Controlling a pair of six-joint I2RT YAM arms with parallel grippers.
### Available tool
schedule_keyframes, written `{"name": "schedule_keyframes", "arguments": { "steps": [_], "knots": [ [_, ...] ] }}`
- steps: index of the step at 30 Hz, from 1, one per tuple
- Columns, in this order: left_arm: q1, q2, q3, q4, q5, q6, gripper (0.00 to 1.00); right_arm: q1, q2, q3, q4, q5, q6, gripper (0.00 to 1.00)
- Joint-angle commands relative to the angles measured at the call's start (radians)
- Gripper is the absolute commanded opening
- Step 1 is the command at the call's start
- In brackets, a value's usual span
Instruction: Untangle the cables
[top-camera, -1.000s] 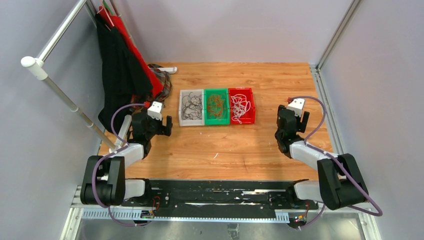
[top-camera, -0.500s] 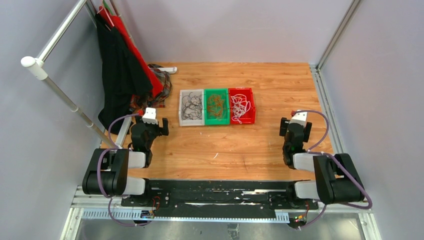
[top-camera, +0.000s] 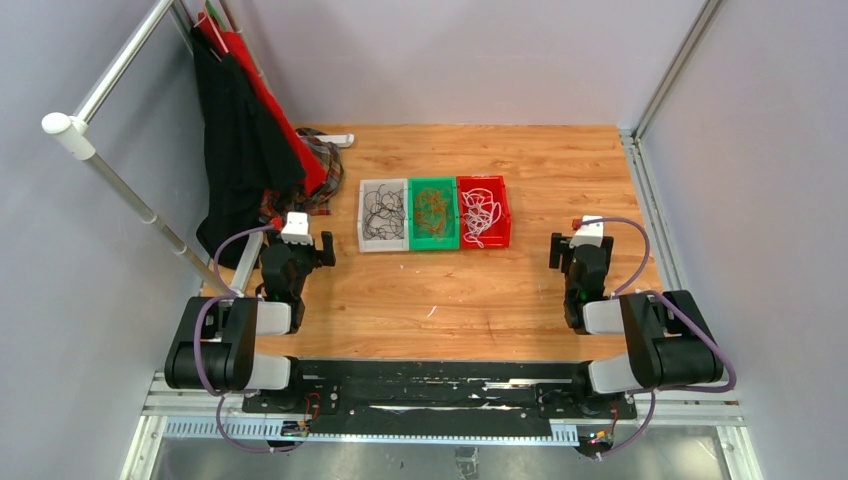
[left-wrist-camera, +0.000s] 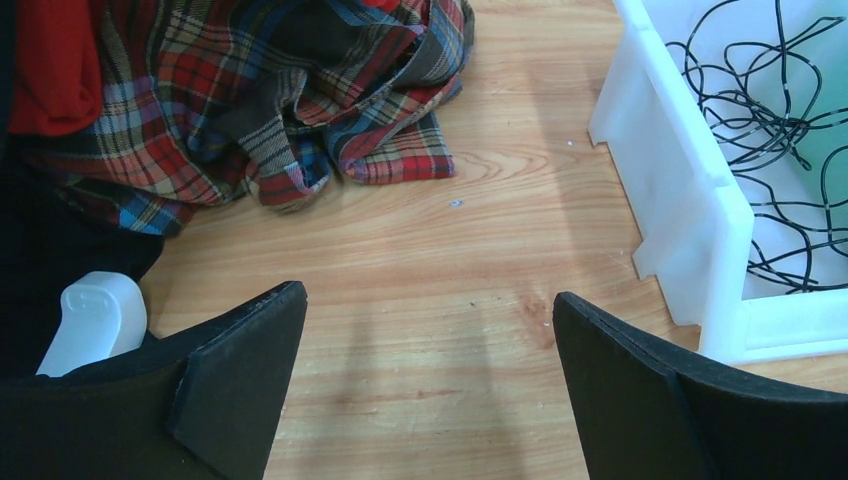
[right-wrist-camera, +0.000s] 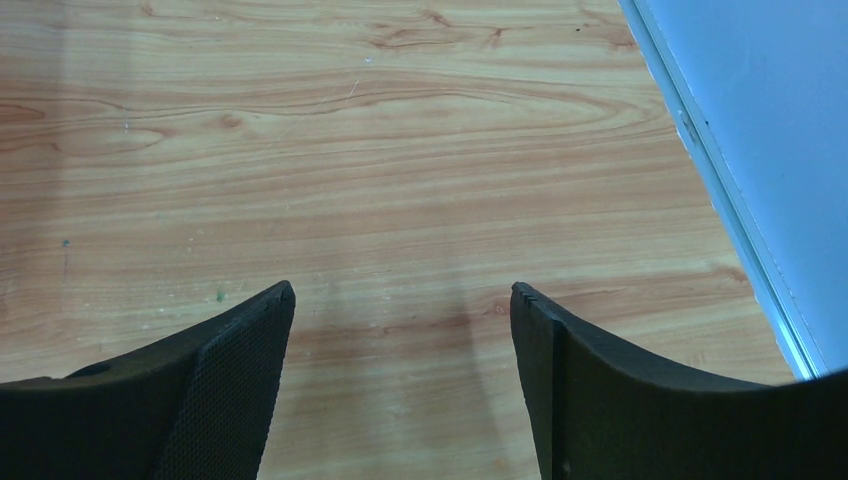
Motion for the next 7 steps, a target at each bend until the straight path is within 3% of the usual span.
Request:
{"name": "schedule_keyframes", "arguments": {
  "steps": [1, 7],
  "knots": [
    [0.004, 0.001, 0.014, 0.05, -0.023, -0.003, 0.98, -0.016, 0.002, 0.009, 0.048, -0.013, -0.017, 0.79],
    [0.005, 0.001, 0.014, 0.05, -0.024, -0.004, 0.98, -0.027, 0.002, 0.012, 0.043, -0.037, -0.015, 0.79]
  ]
}}
